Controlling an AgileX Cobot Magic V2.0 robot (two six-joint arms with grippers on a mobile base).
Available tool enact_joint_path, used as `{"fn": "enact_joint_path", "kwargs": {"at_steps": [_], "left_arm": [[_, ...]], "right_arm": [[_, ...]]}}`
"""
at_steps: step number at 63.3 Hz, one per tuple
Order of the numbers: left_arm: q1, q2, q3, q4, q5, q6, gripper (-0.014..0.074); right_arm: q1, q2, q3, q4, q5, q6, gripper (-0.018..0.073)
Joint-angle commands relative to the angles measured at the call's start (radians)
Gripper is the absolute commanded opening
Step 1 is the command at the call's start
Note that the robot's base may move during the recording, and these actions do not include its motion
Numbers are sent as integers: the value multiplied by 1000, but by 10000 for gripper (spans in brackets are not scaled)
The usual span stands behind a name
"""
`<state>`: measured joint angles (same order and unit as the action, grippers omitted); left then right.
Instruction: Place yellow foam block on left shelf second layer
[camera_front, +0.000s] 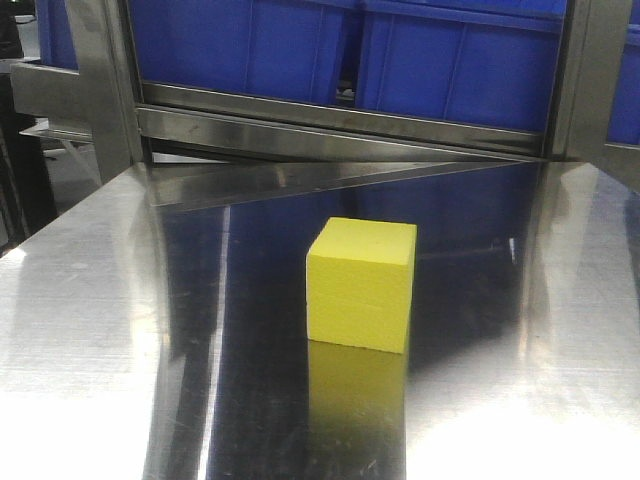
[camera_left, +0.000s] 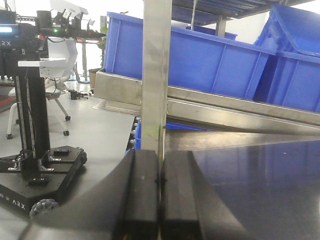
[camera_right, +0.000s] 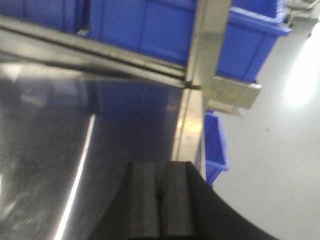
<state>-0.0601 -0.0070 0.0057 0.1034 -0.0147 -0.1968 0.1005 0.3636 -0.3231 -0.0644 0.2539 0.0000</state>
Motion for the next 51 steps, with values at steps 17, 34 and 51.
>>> {"fn": "enact_joint_path", "kwargs": {"at_steps": [17,34,51], "left_arm": [[-6,-18,25,-4,-90,-5,136],[-6,-18,25,-4,-90,-5,136],[-6,-18,25,-4,-90,-5,136]], "right_arm": [[160,338,-185,-17,-5,56,100],[262,609,-370,-17,192,224,558],[378,849,-572,-37,401,773,621]]}}
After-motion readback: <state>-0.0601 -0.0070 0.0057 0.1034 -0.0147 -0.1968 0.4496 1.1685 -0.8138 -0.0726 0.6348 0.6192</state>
